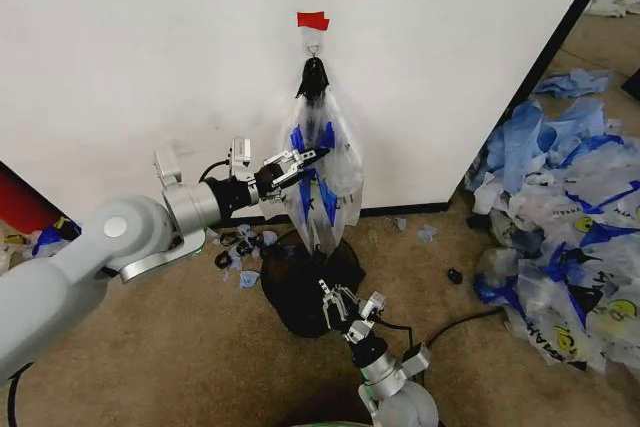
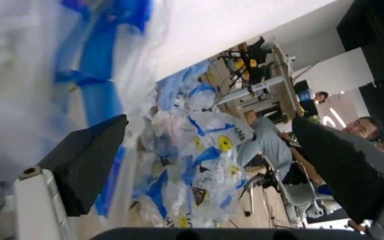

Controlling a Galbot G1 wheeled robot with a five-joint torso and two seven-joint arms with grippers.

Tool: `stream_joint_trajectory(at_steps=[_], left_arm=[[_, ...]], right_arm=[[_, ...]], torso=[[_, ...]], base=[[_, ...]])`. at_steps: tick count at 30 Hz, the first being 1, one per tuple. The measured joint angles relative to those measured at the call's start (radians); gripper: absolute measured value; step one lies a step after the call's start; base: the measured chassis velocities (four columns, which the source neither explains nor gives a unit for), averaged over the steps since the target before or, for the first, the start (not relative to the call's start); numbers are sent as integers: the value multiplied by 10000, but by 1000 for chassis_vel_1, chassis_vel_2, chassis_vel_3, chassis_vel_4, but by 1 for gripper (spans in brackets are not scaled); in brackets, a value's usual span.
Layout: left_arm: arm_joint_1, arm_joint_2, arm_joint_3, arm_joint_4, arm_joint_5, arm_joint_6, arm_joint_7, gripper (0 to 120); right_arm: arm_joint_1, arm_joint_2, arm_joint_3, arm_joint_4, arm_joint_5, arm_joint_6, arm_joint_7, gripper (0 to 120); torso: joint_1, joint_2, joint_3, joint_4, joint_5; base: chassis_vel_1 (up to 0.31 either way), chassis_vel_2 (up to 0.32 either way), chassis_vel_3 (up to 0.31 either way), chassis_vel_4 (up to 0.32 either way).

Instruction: Pick up the garbage bag from the wall and place it over the trash bin.

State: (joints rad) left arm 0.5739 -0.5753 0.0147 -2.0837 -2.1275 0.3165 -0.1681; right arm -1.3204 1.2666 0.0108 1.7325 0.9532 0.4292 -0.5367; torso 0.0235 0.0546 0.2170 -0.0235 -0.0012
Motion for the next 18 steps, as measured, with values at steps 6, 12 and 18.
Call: stream_joint_trajectory(at_steps=[6,12,18], left_arm=[[27,-257,114,561,407,69,273,98],[2,-364,253,860,737,85,441,98],[55,-388,273,948,879,85,476,98]], right_arm=[[13,-63,21,-4,5,18,-3,0],[-44,-148,83,35,15,34,-8,0],[-47,-196,89,78,35,39,-10,0]], torso=[[0,0,0,-1,0],[0,0,0,-1,0],[0,0,-1,-1,0]], base=[[0,0,0,0],[0,0,0,0],[0,0,0,0]])
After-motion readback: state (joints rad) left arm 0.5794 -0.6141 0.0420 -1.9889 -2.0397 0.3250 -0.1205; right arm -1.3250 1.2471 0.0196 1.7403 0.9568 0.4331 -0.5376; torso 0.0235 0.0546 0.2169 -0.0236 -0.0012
